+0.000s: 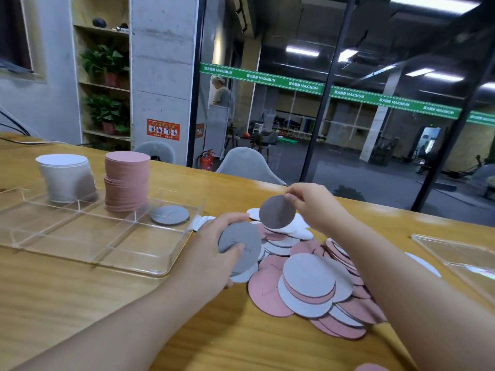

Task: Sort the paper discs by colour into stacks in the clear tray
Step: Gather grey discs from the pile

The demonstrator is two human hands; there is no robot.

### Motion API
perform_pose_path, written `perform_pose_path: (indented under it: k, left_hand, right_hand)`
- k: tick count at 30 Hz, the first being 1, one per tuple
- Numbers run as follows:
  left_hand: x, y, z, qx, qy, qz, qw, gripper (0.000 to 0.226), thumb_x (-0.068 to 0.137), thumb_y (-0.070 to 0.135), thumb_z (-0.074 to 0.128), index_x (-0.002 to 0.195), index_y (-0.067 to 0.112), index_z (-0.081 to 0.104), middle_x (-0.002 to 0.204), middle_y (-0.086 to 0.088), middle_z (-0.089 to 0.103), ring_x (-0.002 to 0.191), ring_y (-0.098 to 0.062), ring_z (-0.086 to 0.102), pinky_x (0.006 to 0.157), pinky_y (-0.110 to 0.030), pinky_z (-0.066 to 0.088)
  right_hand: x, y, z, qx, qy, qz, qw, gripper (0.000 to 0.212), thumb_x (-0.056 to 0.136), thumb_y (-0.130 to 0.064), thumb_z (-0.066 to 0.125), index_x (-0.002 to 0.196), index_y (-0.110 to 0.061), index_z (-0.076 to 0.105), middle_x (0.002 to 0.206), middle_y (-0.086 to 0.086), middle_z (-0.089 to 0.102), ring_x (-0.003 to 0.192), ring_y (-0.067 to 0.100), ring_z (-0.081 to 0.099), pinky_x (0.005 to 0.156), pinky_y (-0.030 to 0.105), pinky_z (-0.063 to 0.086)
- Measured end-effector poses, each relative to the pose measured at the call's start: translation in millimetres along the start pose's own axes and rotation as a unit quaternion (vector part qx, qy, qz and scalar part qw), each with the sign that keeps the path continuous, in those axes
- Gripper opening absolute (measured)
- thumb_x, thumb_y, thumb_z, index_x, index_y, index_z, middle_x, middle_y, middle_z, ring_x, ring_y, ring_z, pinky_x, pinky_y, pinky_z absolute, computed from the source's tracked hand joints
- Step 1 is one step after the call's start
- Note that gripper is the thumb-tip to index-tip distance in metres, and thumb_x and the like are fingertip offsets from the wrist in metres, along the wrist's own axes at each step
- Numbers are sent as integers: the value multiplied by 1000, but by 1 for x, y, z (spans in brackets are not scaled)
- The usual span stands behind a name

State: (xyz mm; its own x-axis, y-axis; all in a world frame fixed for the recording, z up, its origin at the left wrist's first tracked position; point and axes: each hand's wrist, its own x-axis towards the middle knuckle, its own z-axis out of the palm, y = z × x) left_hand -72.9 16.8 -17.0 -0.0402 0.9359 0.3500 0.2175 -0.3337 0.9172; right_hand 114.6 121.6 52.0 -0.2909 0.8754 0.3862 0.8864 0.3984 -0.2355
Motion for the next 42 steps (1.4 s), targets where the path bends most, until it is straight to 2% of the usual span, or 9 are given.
perform_pose_path:
  k: [4, 9, 15, 18, 21, 24, 28, 35, 42]
  left_hand:
    - [-2, 3, 1, -22, 19, -11, 1000, 47, 89, 6, 56, 95, 53, 58, 105, 9, 53, 73, -20, 61, 52, -34, 58]
    - [-1, 1, 1, -25, 30, -20, 999, 42, 90, 10, 57, 97, 51, 59, 103, 18, 53, 72, -16, 64, 56, -41, 59]
    - [-2, 0, 1, -46, 6, -2, 999, 28, 94, 19, 54, 105, 45, 59, 108, 16, 56, 83, -9, 63, 54, -33, 58]
    - [-3, 0, 2, -42, -3, 10, 999, 30, 91, 20, 58, 104, 47, 58, 107, 17, 54, 80, -3, 62, 54, -34, 58]
    - [-4, 0, 2, -7, -3, 25, 1000, 40, 90, 15, 60, 102, 53, 56, 106, 19, 49, 81, -7, 61, 54, -30, 58]
    - [-5, -1, 3, 15, -6, 32, 999, 44, 90, 14, 59, 100, 56, 55, 106, 19, 49, 87, -11, 59, 53, -26, 57]
    - [-5, -2, 3, 26, -9, 37, 999, 45, 90, 13, 59, 99, 58, 55, 105, 18, 49, 89, -12, 58, 53, -28, 57]
    - [-5, -2, 3, 35, -11, 41, 998, 44, 90, 13, 59, 98, 56, 56, 104, 19, 50, 89, -11, 57, 52, -27, 57]
    - [-4, -1, 4, 41, -10, 36, 998, 41, 90, 14, 58, 102, 53, 56, 106, 18, 49, 85, -12, 58, 52, -26, 56]
  right_hand:
    - [-17, 2, -22, 108, 14, -24, 994, 16, 98, -19, 46, 90, -20, 61, 76, -11, 56, 62, 4, 51, 54, 11, 40]
    - [-24, -8, -32, 227, -34, -49, 972, 22, 97, -12, 49, 81, -19, 62, 69, -4, 62, 60, 7, 60, 66, 23, 55]
    - [-32, -17, -19, 198, -108, -49, 973, 16, 90, -10, 54, 81, -13, 67, 71, -1, 69, 65, 11, 69, 70, 32, 58]
    - [-35, -23, -12, 216, -123, -53, 967, 9, 87, -9, 61, 82, -7, 68, 67, -5, 69, 66, 11, 69, 58, 18, 52]
    - [-34, -23, -14, 234, -131, -50, 962, 6, 85, -12, 68, 81, -10, 71, 68, -5, 71, 67, 12, 69, 69, 26, 58]
    - [-28, -7, -21, 189, -76, -24, 979, 8, 85, -15, 69, 78, -18, 71, 71, -2, 72, 66, 10, 68, 75, 36, 58]
    - [-24, 23, -20, 77, -24, 34, 996, 7, 88, -20, 65, 86, -19, 72, 76, -10, 67, 71, 5, 63, 62, 18, 51]
    - [-28, 58, 9, -4, -71, 130, 989, 13, 85, -20, 63, 87, -15, 74, 89, -3, 71, 87, 18, 63, 81, 36, 53]
    - [-16, 68, 15, 1, -114, 213, 971, 14, 77, -21, 64, 78, -12, 75, 83, 8, 72, 82, 26, 64, 76, 35, 53]
